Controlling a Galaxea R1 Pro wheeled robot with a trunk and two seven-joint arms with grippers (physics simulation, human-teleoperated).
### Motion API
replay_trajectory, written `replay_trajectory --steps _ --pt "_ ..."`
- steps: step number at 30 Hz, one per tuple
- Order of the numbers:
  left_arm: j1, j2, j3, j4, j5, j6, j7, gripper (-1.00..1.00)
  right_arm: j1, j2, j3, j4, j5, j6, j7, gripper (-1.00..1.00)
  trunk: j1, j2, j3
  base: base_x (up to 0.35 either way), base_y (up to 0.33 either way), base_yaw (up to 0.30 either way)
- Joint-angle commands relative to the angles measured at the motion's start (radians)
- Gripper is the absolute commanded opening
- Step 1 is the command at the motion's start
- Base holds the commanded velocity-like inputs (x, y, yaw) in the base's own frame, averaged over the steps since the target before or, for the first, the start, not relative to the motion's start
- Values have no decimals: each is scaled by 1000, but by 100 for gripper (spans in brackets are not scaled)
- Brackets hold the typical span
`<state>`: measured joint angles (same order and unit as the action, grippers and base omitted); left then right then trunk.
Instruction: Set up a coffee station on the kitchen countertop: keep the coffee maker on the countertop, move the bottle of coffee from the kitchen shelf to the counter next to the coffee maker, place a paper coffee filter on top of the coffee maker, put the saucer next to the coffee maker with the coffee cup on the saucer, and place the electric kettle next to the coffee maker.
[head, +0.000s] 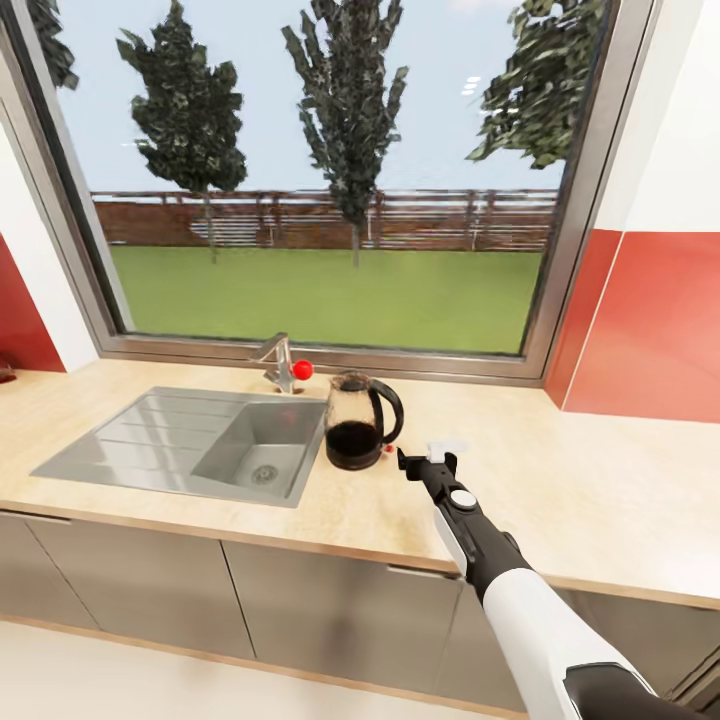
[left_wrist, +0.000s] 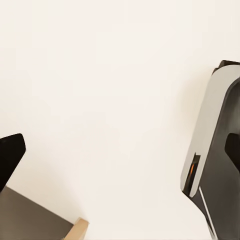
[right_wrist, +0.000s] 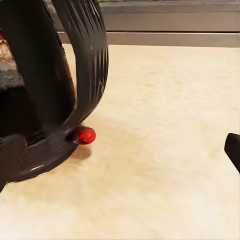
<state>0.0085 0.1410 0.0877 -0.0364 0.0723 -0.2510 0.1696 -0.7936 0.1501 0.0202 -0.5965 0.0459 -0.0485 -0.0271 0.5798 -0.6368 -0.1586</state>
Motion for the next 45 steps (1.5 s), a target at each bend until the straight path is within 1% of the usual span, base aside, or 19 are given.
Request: replay_trajectory --steps 1,15,45 --pt "1 0 5 -2 6 -2 -2 100 -1 0 1 0 5 -4 -3 100 1 -1 -1 108 140 0" --pt "1 0 5 -2 5 -3 -4 100 -1 0 0 0 5 -5 -5 100 1 -1 -1 109 93 0" --pt "1 -1 4 -2 4 -3 -4 100 -1 -1 -9 -5 5 -5 -10 100 1 -1 -1 36 2 0"
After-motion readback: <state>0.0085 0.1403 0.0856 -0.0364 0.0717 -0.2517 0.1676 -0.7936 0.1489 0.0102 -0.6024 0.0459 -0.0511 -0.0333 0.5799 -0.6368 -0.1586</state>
